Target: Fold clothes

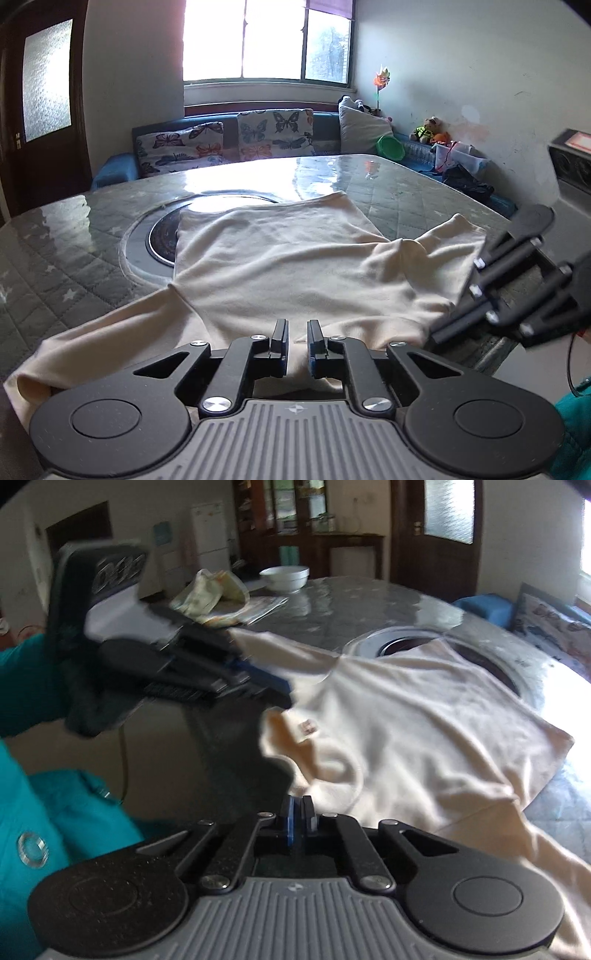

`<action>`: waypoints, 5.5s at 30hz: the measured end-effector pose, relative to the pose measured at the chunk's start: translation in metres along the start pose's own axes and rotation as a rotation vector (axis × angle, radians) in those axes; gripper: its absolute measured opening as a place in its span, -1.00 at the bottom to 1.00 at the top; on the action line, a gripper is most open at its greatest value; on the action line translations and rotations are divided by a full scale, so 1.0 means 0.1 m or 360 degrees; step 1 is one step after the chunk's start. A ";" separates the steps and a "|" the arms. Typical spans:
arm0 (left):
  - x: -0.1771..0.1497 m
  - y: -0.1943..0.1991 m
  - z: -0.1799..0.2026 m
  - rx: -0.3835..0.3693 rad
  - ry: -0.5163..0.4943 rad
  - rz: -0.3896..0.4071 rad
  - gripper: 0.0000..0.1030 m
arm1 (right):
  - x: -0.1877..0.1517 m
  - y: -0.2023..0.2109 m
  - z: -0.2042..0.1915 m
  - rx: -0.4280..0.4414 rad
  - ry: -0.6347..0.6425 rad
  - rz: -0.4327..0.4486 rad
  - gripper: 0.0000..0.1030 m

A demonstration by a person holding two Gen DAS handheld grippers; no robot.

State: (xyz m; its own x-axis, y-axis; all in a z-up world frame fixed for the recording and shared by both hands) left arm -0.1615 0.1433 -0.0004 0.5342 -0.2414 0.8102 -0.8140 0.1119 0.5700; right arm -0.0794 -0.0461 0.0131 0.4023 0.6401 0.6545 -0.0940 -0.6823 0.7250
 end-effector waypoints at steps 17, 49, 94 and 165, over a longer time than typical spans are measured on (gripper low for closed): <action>-0.21 -0.22 0.07 -0.0124 -0.0068 -0.0166 -0.77 | 0.16 -0.24 0.36 -0.0171 -0.0200 0.0060 -0.64; 0.31 -0.84 0.87 -0.0557 -0.0190 -0.0067 -0.69 | -0.82 0.92 2.36 -0.1117 -0.1121 0.0361 -0.22; 0.32 -1.00 0.90 -0.0793 -0.0084 -0.0028 -0.45 | 0.93 -0.59 2.43 -0.0784 -0.0532 0.0146 -0.50; 0.09 -0.39 -1.48 0.0652 0.0693 -0.0173 -0.25 | 0.79 -0.55 1.52 -0.0570 -0.0257 0.0199 0.26</action>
State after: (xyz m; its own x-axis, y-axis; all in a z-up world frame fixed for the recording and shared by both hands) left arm -0.0916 0.2793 0.0051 0.5930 0.1957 0.7811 -0.7251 -0.2920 0.6237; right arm 0.0960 -0.0116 -0.0072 0.5026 0.4770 0.7210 -0.4510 -0.5669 0.6894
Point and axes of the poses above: each gripper's, at about its wrist camera, not at the fingertips, and y roughly against the way its jaws point, z to its right, x to its top, the point moved 2 cm from there along -y, roughly the way its jaws point, and after that the axes turned 12 degrees about -y, right-handed, at the moved point
